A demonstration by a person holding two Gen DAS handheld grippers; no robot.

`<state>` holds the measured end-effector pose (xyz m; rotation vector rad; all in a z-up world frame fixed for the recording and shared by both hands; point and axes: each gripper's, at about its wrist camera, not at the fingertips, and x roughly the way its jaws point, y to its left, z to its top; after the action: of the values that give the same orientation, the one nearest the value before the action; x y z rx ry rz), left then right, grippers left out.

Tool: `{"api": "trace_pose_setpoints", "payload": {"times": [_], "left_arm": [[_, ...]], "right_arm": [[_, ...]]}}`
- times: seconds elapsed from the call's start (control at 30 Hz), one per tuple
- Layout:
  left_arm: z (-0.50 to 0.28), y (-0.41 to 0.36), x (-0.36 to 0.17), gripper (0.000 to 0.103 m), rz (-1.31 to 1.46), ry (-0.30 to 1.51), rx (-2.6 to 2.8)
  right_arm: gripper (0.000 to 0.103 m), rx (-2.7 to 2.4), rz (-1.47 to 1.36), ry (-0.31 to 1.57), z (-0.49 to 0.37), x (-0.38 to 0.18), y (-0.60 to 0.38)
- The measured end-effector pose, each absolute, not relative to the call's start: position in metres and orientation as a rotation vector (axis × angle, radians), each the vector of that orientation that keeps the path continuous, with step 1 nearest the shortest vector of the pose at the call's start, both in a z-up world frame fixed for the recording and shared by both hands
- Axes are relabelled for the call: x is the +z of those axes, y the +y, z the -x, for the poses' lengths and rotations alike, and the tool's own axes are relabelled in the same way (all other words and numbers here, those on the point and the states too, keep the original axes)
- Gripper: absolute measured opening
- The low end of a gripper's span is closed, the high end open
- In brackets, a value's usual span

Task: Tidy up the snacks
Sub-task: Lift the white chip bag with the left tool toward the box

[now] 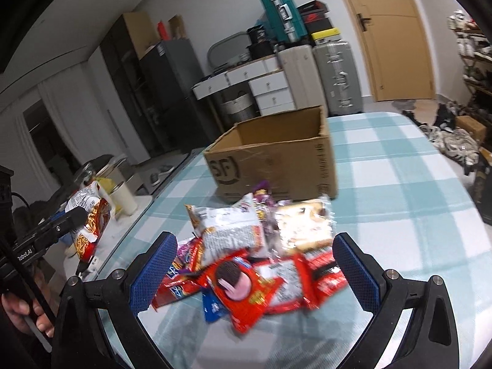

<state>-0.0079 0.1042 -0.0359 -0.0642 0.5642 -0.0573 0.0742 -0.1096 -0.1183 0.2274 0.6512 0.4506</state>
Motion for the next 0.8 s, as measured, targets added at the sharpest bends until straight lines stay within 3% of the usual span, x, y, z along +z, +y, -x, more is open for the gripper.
{"api": "trace_pose_setpoints", "payload": {"times": [0.8], "left_arm": [[-0.036, 0.14, -0.071, 0.045, 0.127, 0.659, 0.006]], "right_arm": [[0.102, 0.515, -0.173, 0.863, -0.171, -0.166, -0.032]]}}
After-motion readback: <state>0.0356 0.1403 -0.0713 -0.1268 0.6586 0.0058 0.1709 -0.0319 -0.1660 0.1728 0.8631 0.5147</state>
